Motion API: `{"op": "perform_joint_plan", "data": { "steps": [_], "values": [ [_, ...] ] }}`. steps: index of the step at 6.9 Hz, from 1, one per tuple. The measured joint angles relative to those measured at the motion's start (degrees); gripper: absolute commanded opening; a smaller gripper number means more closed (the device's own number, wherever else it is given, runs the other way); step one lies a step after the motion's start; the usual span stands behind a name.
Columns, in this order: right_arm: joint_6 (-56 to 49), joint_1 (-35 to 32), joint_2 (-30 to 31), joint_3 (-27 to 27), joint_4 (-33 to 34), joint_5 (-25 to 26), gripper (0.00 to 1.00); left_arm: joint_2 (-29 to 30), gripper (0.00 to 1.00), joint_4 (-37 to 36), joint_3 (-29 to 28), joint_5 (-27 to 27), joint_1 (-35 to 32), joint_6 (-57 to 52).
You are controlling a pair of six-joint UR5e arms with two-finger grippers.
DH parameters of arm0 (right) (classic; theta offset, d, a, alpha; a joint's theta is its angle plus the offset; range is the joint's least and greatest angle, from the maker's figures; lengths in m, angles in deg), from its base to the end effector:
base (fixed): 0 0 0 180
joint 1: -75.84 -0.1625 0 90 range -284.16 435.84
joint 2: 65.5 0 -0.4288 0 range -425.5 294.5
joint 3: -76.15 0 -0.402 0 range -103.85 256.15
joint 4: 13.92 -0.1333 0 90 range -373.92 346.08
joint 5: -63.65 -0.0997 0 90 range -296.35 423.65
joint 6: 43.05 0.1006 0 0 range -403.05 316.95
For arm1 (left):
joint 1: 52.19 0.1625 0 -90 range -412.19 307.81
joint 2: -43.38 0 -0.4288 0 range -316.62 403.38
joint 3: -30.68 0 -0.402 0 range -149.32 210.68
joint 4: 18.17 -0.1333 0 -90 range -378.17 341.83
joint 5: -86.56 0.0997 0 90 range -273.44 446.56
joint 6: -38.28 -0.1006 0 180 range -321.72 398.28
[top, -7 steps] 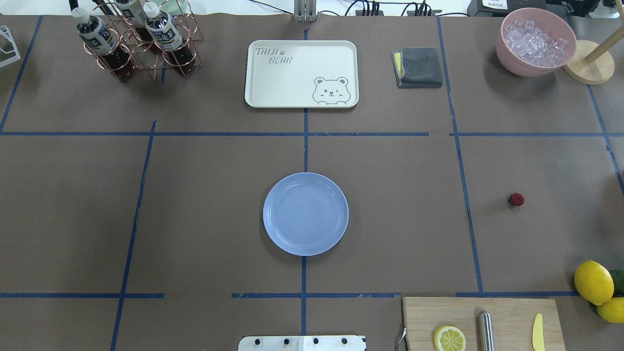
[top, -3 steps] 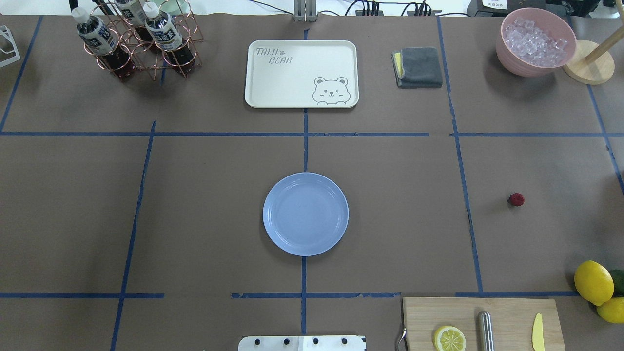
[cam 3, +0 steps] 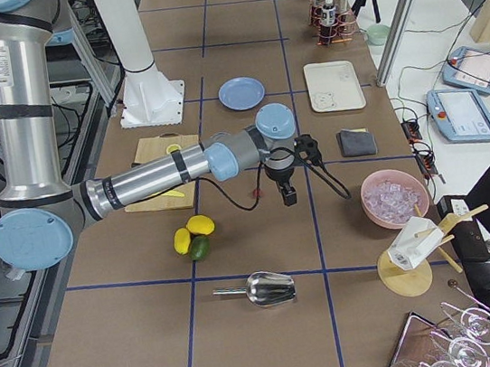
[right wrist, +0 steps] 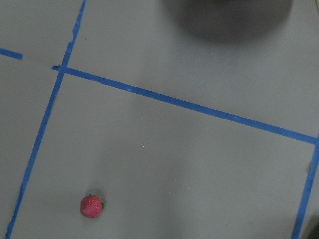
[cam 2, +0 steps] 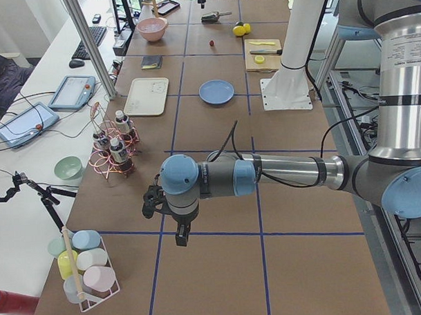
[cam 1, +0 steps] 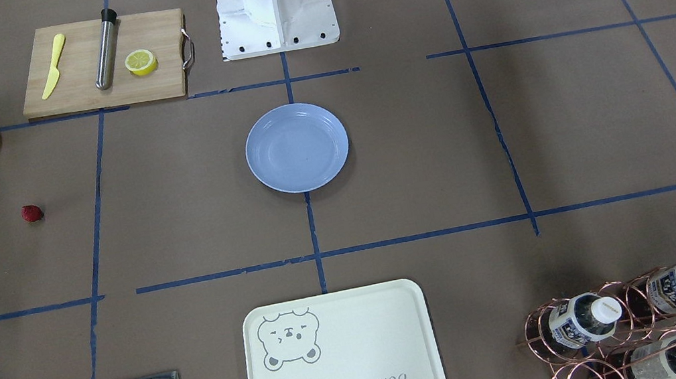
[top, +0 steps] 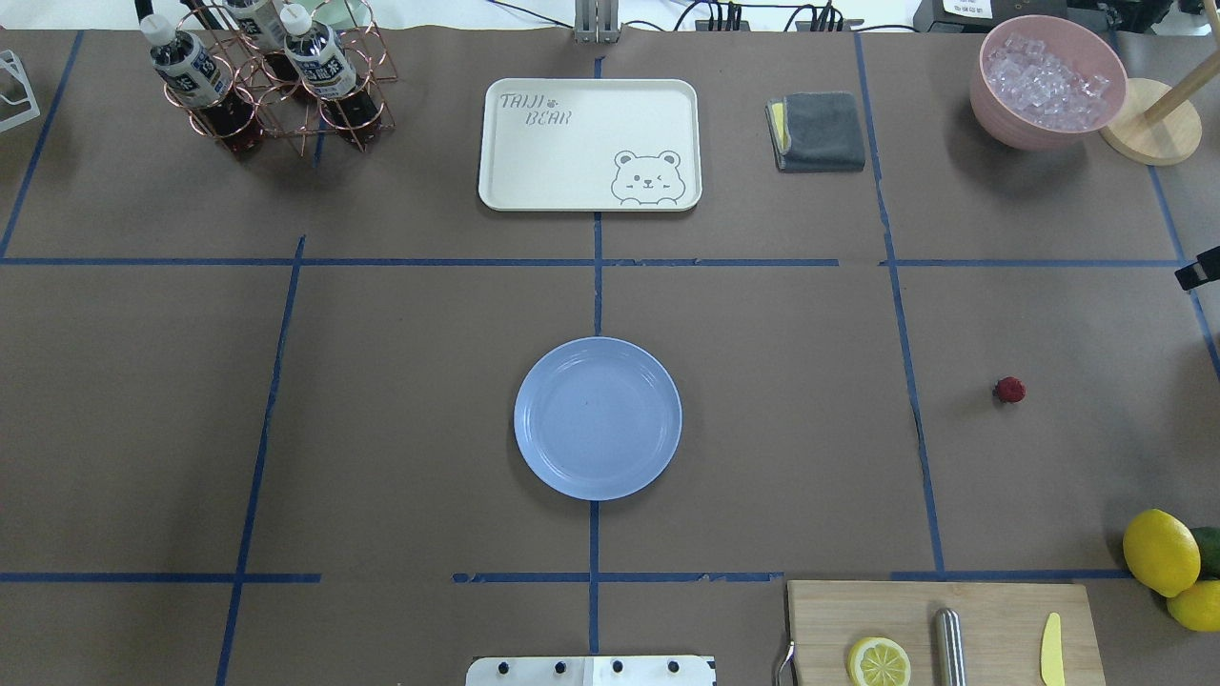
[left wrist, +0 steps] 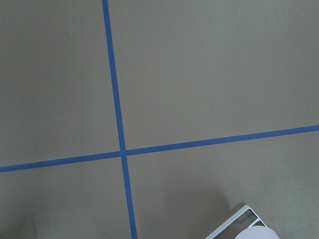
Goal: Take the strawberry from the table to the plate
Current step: 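Move the right gripper down over the red strawberry, then close the right gripper on the strawberry and lift it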
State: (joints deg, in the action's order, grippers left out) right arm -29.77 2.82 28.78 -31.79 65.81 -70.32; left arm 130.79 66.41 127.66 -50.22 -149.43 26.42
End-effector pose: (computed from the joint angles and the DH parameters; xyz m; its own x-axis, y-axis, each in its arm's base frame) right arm -0.0792 -0.4768 0.5209 0.6512 -0.2659 0.7108 0.1206 0.9610 0.2490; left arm -0.1200 -0.4685 0.6308 0.6891 0.1067 -0.7168 -0.0160 0.9911 0.1322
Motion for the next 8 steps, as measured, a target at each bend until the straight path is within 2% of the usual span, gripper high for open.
{"op": "perform_joint_plan", "data": {
  "steps": [2, 4, 6, 8],
  "values": [
    [14.12, 8.33, 1.96, 1.47, -12.70, 5.22, 1.00, -0.08, 1.00, 1.23, 0.13, -0.30, 0.23, 0.64],
    [26.81, 18.41, 2.37, 1.98, -21.53, 13.94, 1.00, -0.05, 1.00, 1.36, 0.21, -0.39, 0.34, 0.69],
    [30.88, 24.70, 2.29, 2.13, -23.09, 19.72, 0.99, -0.05, 1.00, 1.37, 0.22, -0.42, 0.38, 0.70],
    [31.41, 27.87, 2.17, 3.41, -23.24, 21.76, 0.95, -0.05, 1.00, 1.44, 0.23, -0.54, 0.38, 0.70]
  ]
}}
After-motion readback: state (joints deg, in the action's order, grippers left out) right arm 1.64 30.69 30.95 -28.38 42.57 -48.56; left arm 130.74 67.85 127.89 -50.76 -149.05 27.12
